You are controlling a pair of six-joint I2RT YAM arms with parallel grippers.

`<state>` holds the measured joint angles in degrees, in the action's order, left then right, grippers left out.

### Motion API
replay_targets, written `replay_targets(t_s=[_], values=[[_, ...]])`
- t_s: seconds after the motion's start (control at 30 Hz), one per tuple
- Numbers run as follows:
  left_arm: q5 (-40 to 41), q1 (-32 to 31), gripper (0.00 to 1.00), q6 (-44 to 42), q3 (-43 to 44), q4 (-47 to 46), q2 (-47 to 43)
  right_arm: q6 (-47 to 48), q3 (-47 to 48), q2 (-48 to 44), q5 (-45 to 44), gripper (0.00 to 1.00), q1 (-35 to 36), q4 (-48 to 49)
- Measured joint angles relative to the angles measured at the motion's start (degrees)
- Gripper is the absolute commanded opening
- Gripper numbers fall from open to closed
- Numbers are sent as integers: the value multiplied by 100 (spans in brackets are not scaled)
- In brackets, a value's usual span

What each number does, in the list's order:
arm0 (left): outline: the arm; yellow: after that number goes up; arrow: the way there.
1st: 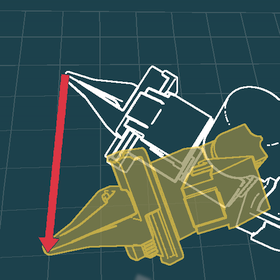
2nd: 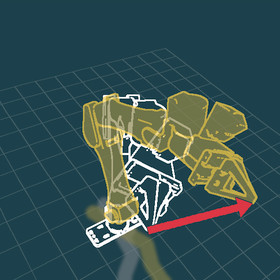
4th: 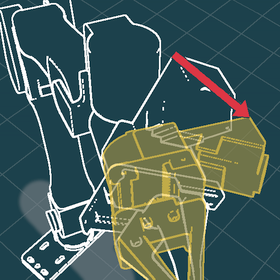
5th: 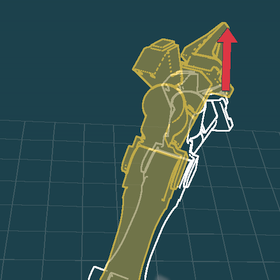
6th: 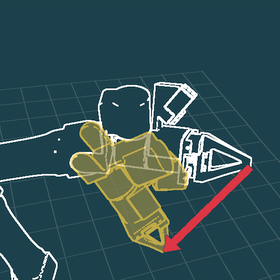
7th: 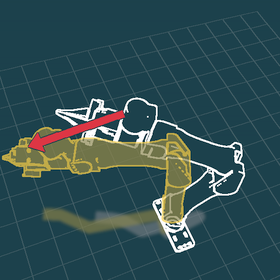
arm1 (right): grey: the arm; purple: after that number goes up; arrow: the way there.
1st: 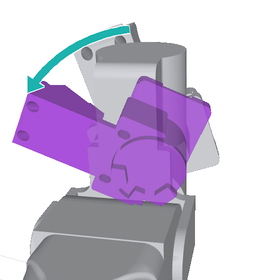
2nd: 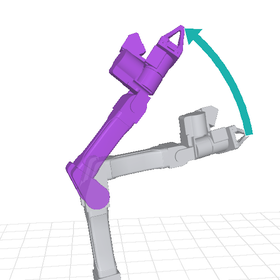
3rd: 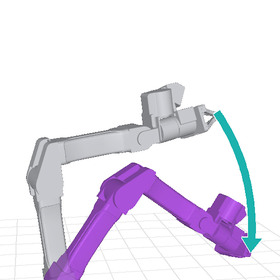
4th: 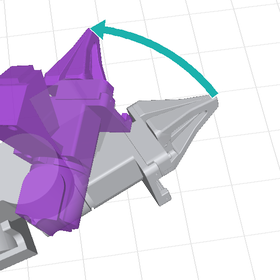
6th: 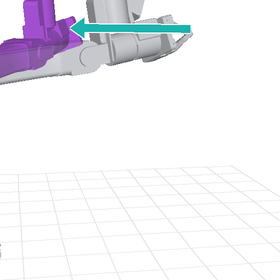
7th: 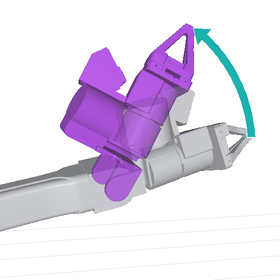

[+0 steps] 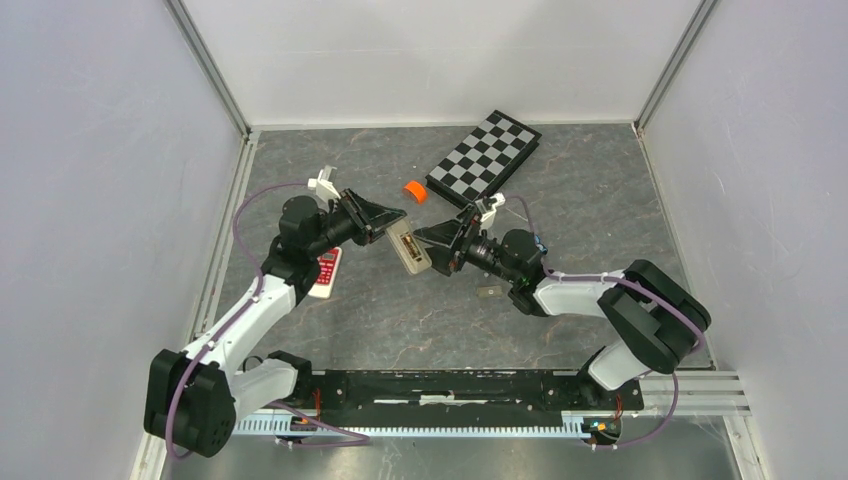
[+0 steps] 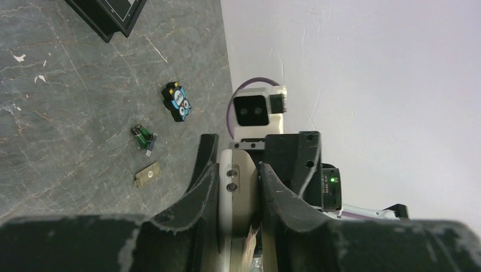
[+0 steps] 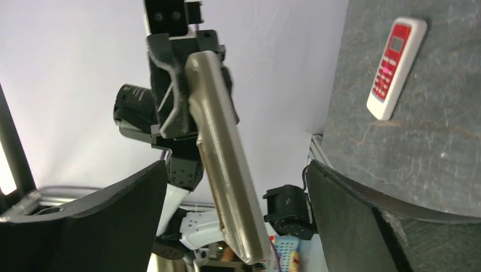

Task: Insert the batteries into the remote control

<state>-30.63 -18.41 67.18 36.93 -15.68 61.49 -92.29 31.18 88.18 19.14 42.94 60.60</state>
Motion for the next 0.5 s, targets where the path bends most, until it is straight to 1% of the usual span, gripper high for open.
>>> replay_targets(t_s=[0.1,0.2,0.3,0.33,0.37,0.43,0.5], values=[[-7,35,2,-164,0,4,4,245,9,2,162,98,-81,313],[-92,66,2,-420,0,9,17,551,11,31,535,98,-240,1014],[-149,68,2,-756,76,13,-7,940,-256,-33,859,98,-487,1519],[-144,74,2,-905,94,52,-17,1147,-404,-157,940,98,-621,1512],[-125,81,2,-1054,105,109,-28,1445,-557,-365,999,98,-785,1384],[-105,109,2,-1320,133,240,-55,2168,-636,-824,1025,98,-1016,734],[-101,114,2,-1534,166,339,-72,3307,-450,-1453,684,98,-1154,-649]])
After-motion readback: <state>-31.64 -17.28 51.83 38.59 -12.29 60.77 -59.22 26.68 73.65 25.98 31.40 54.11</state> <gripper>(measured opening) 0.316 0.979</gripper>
